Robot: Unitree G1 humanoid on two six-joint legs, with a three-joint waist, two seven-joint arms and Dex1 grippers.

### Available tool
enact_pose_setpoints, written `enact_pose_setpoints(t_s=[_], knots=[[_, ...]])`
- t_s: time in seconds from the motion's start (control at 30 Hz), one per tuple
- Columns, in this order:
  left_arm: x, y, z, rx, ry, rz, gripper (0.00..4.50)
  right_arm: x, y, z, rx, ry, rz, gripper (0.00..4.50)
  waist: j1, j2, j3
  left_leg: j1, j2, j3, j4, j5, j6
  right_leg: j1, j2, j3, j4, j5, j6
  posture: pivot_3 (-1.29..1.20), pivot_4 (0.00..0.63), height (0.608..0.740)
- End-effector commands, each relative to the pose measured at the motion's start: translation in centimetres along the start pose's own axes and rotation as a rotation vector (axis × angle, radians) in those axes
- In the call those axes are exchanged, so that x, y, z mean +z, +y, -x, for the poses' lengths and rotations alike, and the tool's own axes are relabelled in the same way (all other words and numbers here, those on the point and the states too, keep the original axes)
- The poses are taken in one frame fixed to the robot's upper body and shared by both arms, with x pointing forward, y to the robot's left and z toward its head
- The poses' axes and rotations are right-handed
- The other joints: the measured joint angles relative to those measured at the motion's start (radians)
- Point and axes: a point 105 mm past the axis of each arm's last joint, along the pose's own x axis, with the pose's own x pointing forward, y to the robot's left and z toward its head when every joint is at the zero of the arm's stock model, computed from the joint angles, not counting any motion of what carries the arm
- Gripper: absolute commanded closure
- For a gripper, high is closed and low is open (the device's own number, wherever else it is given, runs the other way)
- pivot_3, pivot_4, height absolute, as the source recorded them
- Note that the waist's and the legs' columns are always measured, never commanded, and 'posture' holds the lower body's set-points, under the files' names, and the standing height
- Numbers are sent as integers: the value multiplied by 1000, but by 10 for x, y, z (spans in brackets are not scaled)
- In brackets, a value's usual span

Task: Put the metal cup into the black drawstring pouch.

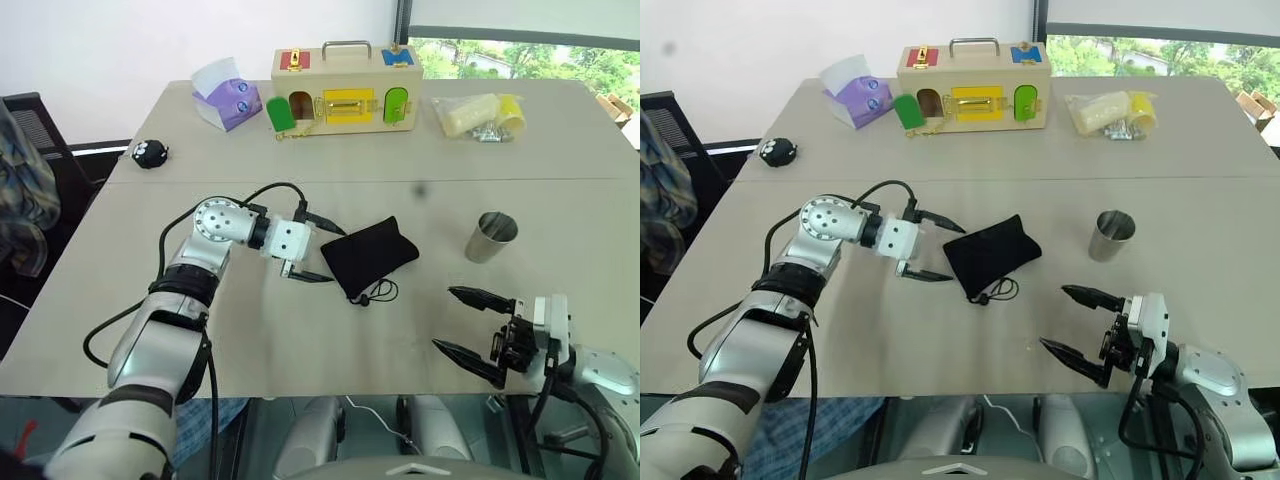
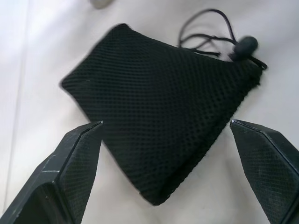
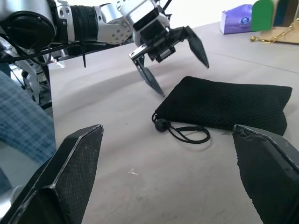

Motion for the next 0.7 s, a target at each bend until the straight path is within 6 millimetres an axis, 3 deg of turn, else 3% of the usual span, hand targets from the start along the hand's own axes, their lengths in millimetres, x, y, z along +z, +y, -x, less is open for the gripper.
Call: enact_pose_setpoints(t_s=[0.03, 0.2, 0.3, 0.4, 0.47, 0.6, 0.7], knots=[[5, 14, 0, -1, 11, -74, 13, 13, 2, -4, 1, -46, 30, 0, -3, -2, 1, 0, 0, 0, 0, 0, 0, 0, 0, 0, 0, 0, 0, 0, 150, 710], [5, 16, -8, -22, 31, -137, 13, 15, -1, -3, -26, -49, 42, 0, -6, -2, 1, 0, 0, 0, 1, 0, 0, 0, 0, 0, 0, 0, 0, 0, 150, 710], [5, 16, -11, -27, 31, -149, 796, 17, -2, -3, -28, -49, 44, 0, -7, -2, 1, 0, 0, -1, 1, 0, 0, 0, 0, -1, 0, 0, 0, 0, 150, 710], [3, 15, -13, -50, 48, -159, 2034, 18, -4, -3, -32, -51, 48, 0, -7, -2, 1, 0, 0, -1, 1, 0, 0, 0, 1, -1, 1, 0, 0, 0, 150, 710], [4, 16, -14, -47, 46, -157, 2587, 19, -4, -3, -34, -51, 51, 0, -6, -2, 1, 0, 0, 0, 1, 0, 0, 0, 1, -1, 1, 0, 0, 0, 150, 710], [8, 21, -17, -31, 14, -139, 4374, 21, -6, -3, -39, -52, 57, 0, -6, -2, 1, 0, 0, 0, 1, 0, 0, 0, 1, -1, 1, 0, 0, 0, 150, 710], [9, 21, -18, -23, -4, -123, 4374, 22, -8, -2, -45, -51, 62, 0, -6, -2, 1, 0, 0, -1, 1, 0, 0, 0, 1, -1, 1, 0, 0, 0, 150, 710]])
